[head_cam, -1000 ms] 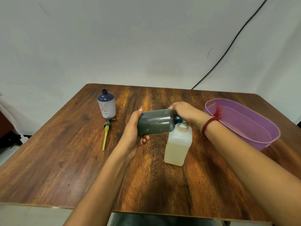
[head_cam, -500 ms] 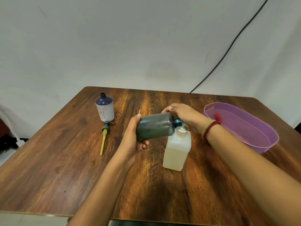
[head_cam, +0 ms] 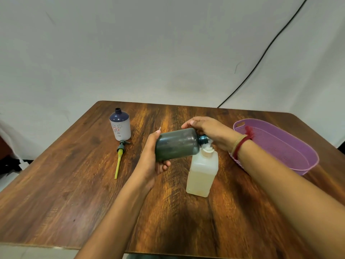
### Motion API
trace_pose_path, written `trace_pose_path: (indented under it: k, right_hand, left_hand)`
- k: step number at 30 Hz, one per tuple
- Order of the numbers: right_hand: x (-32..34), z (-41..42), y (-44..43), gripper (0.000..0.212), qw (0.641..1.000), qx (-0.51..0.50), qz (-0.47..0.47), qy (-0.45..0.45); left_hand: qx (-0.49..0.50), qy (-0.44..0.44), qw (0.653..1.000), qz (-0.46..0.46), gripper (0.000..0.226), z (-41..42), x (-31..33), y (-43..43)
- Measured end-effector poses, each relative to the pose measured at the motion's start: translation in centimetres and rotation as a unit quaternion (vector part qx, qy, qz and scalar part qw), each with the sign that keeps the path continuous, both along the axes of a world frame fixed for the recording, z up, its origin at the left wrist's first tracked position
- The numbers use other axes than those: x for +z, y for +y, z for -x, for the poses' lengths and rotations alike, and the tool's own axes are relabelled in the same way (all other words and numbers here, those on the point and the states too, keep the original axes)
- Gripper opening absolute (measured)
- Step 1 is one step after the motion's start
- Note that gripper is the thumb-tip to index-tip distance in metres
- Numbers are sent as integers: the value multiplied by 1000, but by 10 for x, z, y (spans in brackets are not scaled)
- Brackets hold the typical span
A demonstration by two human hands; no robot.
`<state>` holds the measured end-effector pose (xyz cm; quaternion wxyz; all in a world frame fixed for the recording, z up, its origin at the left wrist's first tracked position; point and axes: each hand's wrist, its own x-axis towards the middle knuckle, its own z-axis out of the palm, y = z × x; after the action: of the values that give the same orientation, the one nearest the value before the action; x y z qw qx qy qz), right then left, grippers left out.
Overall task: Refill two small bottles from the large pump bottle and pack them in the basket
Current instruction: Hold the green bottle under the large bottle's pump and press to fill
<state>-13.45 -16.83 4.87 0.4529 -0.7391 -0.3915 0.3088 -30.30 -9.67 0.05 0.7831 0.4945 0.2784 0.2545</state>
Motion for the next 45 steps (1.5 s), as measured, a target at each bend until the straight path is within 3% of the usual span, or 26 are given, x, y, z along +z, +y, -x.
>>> trace_pose_path:
  k: [3, 12, 17, 25, 32, 41, 45]
  right_hand:
    - [-6, 1, 0, 31, 999, -7, -33, 7]
    - [3, 2, 2, 31, 998, 12, 48, -24]
    - [-7, -2, 2, 31, 997, -13, 53, 53]
    - [1, -2, 3, 30, 992, 8, 107, -67]
    - [-11, 3, 6, 35, 991, -18, 101, -86]
    - [-6, 3, 6, 31, 991, -9, 116, -71]
    - [-8, 4, 5, 32, 986, -17, 111, -123]
  left_hand:
    - [6, 8, 1000, 0, 43, -1, -2, 0]
    - [2, 11, 1000, 0, 38, 0, 6, -1]
    - [13, 15, 1000, -3, 35, -1, 6, -1]
    - [-14, 12, 1000, 16, 52, 2, -1, -3]
    - [9, 55, 998, 21, 52, 3, -5, -3]
    - [-9, 38, 999, 37, 45, 8, -7, -2]
    - [-12, 39, 999, 29, 43, 6, -7, -2]
